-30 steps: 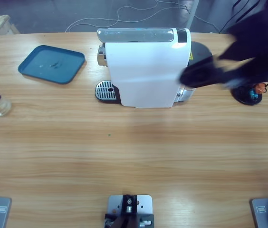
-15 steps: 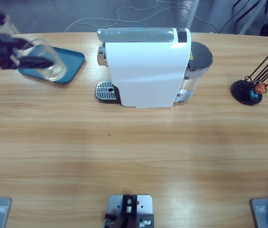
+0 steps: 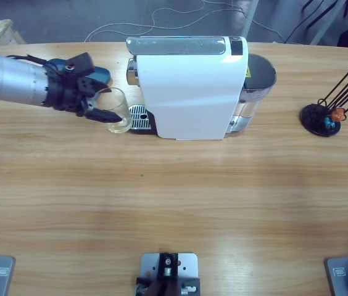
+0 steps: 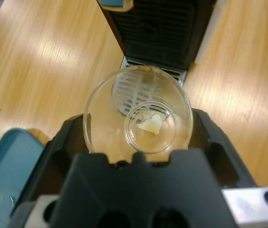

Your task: Pour coffee

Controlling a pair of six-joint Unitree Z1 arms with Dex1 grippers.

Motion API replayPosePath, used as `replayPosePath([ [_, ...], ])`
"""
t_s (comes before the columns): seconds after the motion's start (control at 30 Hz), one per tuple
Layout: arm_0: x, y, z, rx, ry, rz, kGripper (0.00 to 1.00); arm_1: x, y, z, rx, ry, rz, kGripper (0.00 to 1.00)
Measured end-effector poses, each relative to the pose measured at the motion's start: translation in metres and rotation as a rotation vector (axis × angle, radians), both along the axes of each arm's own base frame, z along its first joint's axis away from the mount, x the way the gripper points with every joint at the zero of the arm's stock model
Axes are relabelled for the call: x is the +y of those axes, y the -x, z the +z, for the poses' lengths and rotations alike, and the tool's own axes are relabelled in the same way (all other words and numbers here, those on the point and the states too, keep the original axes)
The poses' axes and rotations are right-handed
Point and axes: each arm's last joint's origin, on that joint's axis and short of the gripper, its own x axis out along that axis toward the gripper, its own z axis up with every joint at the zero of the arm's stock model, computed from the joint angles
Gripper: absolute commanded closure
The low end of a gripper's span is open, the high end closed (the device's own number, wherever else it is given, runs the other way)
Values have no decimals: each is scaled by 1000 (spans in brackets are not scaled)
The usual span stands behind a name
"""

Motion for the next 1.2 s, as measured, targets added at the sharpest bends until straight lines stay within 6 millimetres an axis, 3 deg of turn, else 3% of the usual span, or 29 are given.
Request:
replayPosePath([
  [0.3, -20, -26, -5, -26, 20, -14, 1000, 0, 0, 1, -1, -2, -1, 0],
  [0.77, -31, -23, -6, -9, 49, -59, 1000, 0, 0, 1, -1, -1, -4, 0],
  [0.8, -31, -23, -6, -8, 48, -60, 950, 0, 0, 1, -1, -1, -4, 0],
  [0.83, -31, -23, -6, -7, 49, -61, 445, 0, 0, 1, -1, -1, -4, 0],
  [0.87, -31, -22, -7, -4, 51, -64, 126, 0, 0, 1, -1, -1, -4, 0],
  [0.93, -31, -22, -7, 2, 58, -72, 22, 0, 0, 1, -1, -1, -4, 0],
  [1.2, -31, -22, -7, 32, 72, -35, 18, 0, 0, 1, -1, -1, -5, 0],
])
